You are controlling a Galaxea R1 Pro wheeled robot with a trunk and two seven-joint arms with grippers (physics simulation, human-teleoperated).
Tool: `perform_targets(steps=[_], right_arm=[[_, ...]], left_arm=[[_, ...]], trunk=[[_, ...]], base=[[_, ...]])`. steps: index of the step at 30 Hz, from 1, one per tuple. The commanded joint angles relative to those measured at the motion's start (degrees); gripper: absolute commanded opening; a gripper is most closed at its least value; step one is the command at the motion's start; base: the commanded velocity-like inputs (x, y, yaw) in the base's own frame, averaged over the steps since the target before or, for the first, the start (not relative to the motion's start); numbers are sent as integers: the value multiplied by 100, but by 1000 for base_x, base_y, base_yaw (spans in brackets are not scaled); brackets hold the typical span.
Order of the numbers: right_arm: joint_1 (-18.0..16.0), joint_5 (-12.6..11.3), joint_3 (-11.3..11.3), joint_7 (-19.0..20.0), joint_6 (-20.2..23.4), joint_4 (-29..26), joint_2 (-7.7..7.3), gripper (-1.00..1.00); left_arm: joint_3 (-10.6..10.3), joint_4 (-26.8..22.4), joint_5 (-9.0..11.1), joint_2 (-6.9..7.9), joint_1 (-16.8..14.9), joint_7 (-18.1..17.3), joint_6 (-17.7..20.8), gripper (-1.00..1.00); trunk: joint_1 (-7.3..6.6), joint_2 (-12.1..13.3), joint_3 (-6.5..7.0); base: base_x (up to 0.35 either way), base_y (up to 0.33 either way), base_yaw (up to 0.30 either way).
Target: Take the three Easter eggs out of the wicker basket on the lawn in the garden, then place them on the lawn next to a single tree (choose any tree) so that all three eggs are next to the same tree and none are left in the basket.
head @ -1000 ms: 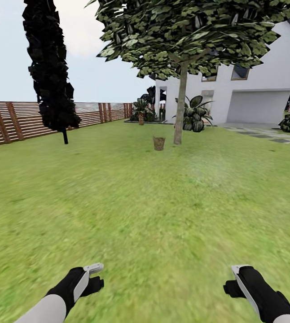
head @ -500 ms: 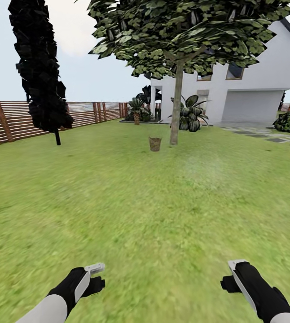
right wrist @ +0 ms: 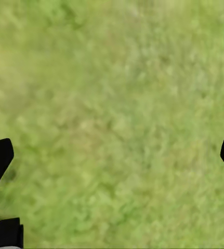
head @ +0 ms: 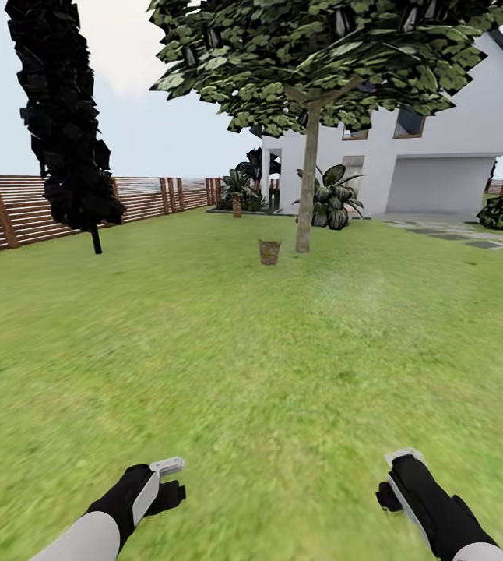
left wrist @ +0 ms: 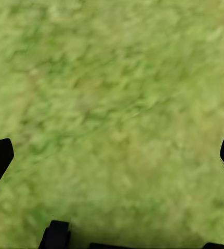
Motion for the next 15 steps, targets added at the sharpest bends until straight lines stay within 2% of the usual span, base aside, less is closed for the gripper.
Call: perform_targets(steps=[1, 4, 6, 8, 10, 12, 15], right_arm=[[-4, -112, -69, 21, -20, 9, -5, 100], [-5, -457, -179, 158, -82, 32, -9, 100], [-5, -554, -236, 247, -105, 29, -51, 100], [-4, -611, -307, 386, -111, 8, -208, 100], [-4, -748, -480, 815, -92, -22, -425, 100], [-3, -722, -476, 1075, -86, -96, -483, 100], [-3, -546, -354, 1208, -93, -137, -504, 100]], left_arm=[[26, -12, 1, -4, -2, 19, 31, 100], [32, -12, 1, 7, -2, 19, 31, 100], [33, -12, 1, 6, -2, 19, 31, 100], [33, -12, 0, -1, -2, 19, 31, 100], [33, -12, 0, -4, -2, 19, 31, 100], [33, -12, 1, -5, -2, 19, 31, 100], [33, -12, 1, -6, -2, 19, 31, 100]], trunk=[[4, -3, -7], [4, -3, -7], [4, -3, -7], [4, -3, -7], [4, -3, -7], [4, -3, -7], [4, -3, -7]], base=[[343, 0, 0], [343, 0, 0], [343, 0, 0], [343, 0, 0], [343, 0, 0], [343, 0, 0], [343, 0, 0]])
